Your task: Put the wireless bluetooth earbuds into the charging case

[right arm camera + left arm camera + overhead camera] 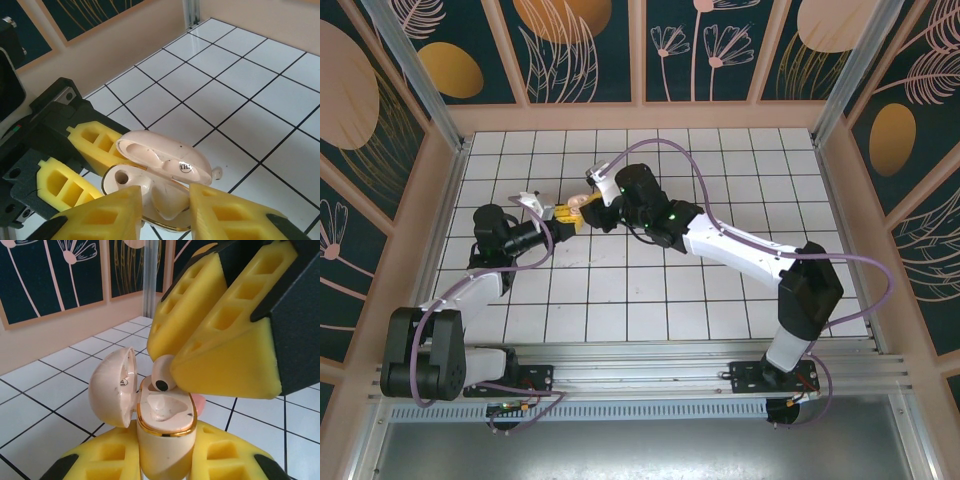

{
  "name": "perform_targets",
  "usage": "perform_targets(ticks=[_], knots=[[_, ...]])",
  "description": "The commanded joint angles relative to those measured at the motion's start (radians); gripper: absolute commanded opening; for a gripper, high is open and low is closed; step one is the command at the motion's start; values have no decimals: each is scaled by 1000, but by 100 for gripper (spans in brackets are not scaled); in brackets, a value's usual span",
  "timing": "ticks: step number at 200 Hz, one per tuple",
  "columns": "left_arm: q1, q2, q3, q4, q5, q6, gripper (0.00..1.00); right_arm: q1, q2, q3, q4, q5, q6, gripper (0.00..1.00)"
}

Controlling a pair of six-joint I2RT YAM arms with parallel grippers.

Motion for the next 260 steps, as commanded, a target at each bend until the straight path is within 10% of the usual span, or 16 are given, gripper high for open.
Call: perform_targets(ticks=[1,154,260], knots=[[-3,-17,31,-17,-4,41,12,13,11,39,6,-58,24,33],[-4,-13,31,-30,-4,48,12,-31,-41,38,67,-121,152,54],[-6,-12,34,-32,-4,51,12,-117,-118,-44,109,-222,326,39]])
